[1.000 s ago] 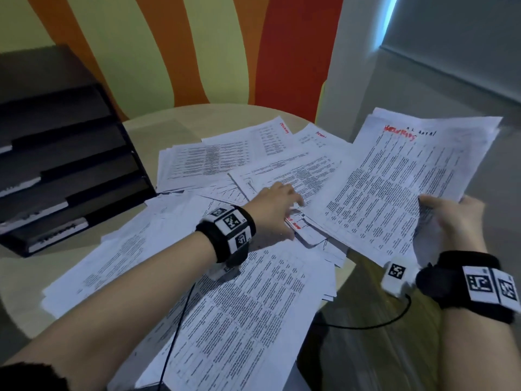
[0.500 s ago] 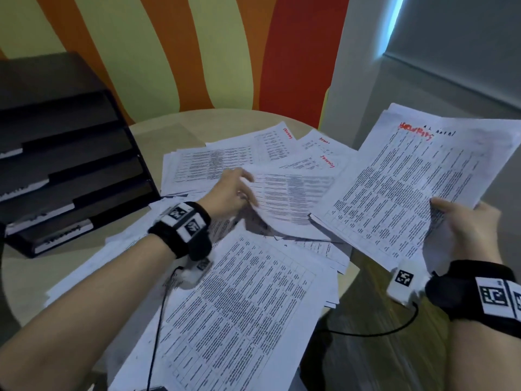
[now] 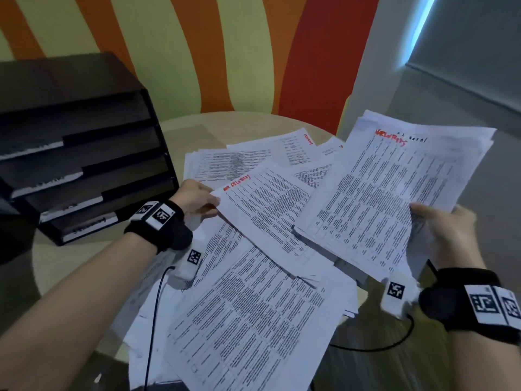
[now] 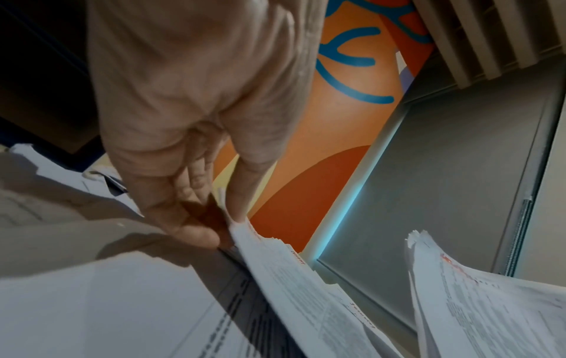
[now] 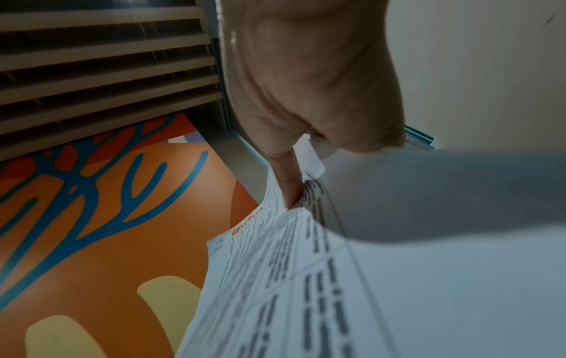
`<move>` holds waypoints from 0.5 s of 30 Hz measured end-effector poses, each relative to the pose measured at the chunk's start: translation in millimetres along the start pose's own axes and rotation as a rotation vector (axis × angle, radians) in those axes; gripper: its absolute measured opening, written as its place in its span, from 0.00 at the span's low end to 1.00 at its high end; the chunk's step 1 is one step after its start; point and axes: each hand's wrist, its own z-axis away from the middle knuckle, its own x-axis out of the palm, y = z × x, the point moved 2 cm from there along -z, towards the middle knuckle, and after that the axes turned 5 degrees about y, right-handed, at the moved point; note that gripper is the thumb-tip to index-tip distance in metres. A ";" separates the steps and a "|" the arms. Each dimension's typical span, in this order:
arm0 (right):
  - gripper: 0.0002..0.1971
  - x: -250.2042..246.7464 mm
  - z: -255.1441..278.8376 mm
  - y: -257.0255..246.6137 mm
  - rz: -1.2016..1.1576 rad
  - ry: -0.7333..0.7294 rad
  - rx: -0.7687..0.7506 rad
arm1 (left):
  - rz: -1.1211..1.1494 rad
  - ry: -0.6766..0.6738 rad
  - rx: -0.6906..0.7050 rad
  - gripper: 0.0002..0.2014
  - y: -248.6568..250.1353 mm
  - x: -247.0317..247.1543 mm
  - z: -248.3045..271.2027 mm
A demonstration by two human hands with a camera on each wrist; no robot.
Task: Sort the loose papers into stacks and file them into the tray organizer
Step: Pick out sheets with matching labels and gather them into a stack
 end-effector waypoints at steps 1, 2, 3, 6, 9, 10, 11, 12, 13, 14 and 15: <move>0.22 2.2 1.6 0.6 0.002 -0.012 0.005 | -0.037 0.003 0.022 0.11 1.4 2.3 1.7; 0.21 6.0 6.6 -2.1 0.012 -0.030 0.009 | -0.061 0.015 0.049 0.08 3.6 3.6 2.0; 0.21 10.2 11.3 -4.9 0.011 -0.049 0.015 | -0.071 0.026 0.086 0.05 6.5 4.9 3.0; 0.18 19.7 22.9 -9.6 0.041 -0.077 0.031 | -0.012 0.098 0.218 0.09 15.2 1.8 1.0; 0.18 29.7 33.0 -9.0 0.060 -0.133 0.036 | 0.036 0.181 0.360 0.11 29.1 -5.1 5.6; 0.18 32.7 33.9 -6.8 0.096 -0.143 0.024 | 0.070 0.218 0.414 0.11 36.3 -8.8 9.4; 0.19 35.9 32.4 -2.8 0.124 -0.161 0.020 | 0.099 0.261 0.482 0.10 45.7 -14.4 13.2; 0.19 39.9 34.1 0.3 0.151 -0.175 0.024 | 0.127 0.294 0.554 0.09 54.9 -20.2 16.5; 0.18 43.4 35.9 2.5 0.183 -0.180 0.014 | 0.170 0.302 0.624 0.07 67.8 -25.4 25.2; 0.16 46.0 36.9 4.4 0.224 -0.181 0.005 | 0.207 0.289 0.689 0.05 81.7 -30.4 32.2; 0.12 48.9 38.1 5.7 0.266 -0.185 -0.009 | 0.232 0.258 0.747 0.05 97.1 -34.5 41.2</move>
